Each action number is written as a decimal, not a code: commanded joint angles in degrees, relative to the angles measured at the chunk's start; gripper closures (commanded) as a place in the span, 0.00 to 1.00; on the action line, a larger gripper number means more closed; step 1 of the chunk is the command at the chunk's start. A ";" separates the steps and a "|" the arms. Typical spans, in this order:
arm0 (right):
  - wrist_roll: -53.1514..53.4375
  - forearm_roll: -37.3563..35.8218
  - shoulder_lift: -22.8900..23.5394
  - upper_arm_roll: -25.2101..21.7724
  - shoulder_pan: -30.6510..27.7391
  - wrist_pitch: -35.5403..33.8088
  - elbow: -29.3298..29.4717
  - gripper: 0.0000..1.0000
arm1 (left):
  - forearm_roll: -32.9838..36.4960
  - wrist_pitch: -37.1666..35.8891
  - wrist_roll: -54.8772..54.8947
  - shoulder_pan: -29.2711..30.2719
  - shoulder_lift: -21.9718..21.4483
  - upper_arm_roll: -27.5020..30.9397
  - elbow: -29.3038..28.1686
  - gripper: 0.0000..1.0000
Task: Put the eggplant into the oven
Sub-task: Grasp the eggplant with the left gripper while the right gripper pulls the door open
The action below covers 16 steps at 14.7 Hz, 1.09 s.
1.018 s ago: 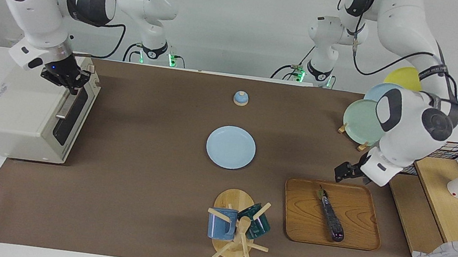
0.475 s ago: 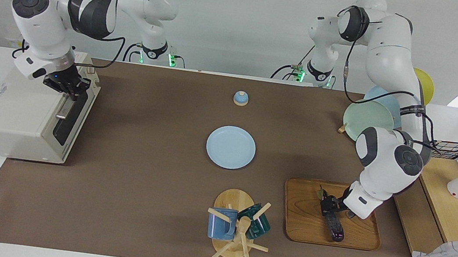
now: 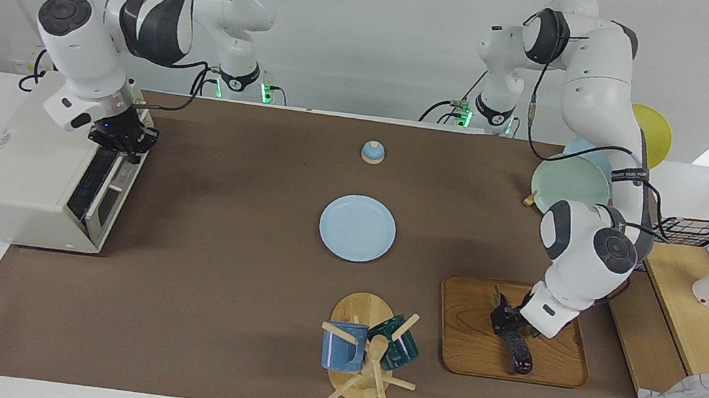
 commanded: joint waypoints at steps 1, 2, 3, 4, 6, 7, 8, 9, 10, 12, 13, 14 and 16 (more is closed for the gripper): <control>3.02 0.27 3.87 -0.23 1.34 7.23 -2.88 1.00 | 1.33 1.62 0.04 -0.57 -1.88 0.59 -2.73 0.59; 3.20 0.27 4.75 -0.14 1.51 9.33 -3.57 1.00 | 1.25 1.53 0.04 -0.57 -1.88 0.59 -2.73 0.72; 3.38 0.27 5.36 -0.14 1.95 12.31 -4.89 1.00 | 1.24 0.84 0.04 -0.57 -1.88 0.59 -2.38 0.97; 4.07 0.36 5.46 -0.14 3.35 15.21 -6.47 1.00 | 1.16 -0.39 0.04 -0.48 -1.88 0.42 -1.77 1.00; 6.27 0.27 6.94 -0.14 4.59 18.22 -7.54 1.00 | -0.06 -5.47 -0.40 -0.57 -2.75 0.25 1.39 1.00; 6.63 0.27 8.17 -0.14 4.59 19.62 -7.54 1.00 | -2.60 -7.67 -1.09 -0.57 -5.28 0.24 1.23 1.00; 6.63 0.27 9.84 -0.14 4.59 21.46 -7.54 1.00 | -4.54 -9.87 -2.06 -0.66 -8.27 0.24 0.27 1.00; 6.89 0.27 11.51 -0.14 4.68 22.87 -7.45 1.00 | -5.16 -12.76 -3.55 -0.83 -11.43 0.16 -0.87 1.00; 7.33 0.36 13.18 -0.05 4.59 24.63 -7.36 1.00 | -5.26 -15.84 -5.13 -1.88 -13.90 0.07 -1.49 1.00; 9.17 0.36 14.42 0.39 5.55 26.05 -7.01 1.00 | -6.92 -21.64 -8.64 -4.69 -17.86 -0.02 -2.11 1.00; 10.74 0.53 14.42 0.48 6.77 25.61 -6.84 1.00 | -7.80 -23.41 -10.75 -6.62 -19.44 -0.02 -2.81 1.00; 12.06 2.10 14.42 0.48 7.66 25.44 -6.14 1.00 | -8.77 -24.30 -13.29 -8.64 -20.94 -0.11 -3.77 1.00; 13.48 4.39 14.77 0.48 10.12 23.43 -4.56 1.00 | -9.74 -23.79 -16.82 -12.85 -22.53 -0.02 -6.32 1.00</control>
